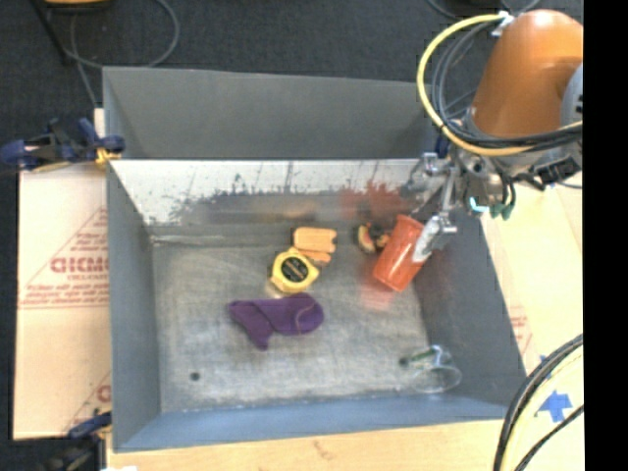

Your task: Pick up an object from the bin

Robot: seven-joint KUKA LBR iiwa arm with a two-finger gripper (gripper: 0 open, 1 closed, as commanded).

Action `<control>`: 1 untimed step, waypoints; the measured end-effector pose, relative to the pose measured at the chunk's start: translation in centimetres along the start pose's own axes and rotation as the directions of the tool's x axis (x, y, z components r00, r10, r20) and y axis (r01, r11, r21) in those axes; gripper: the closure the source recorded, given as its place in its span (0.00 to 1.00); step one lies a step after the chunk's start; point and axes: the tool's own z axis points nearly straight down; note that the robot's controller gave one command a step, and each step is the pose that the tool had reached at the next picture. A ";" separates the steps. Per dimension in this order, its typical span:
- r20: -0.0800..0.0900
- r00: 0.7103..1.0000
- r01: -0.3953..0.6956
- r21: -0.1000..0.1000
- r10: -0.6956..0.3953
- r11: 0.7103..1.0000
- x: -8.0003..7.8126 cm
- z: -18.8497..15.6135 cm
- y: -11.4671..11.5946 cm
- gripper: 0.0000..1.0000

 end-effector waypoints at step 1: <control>0.008 1.000 0.002 0.002 -0.002 1.000 -0.1 -0.5 0.0 0.00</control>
Offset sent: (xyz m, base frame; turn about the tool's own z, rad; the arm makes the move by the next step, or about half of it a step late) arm 0.0193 0.0790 0.0571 -0.2001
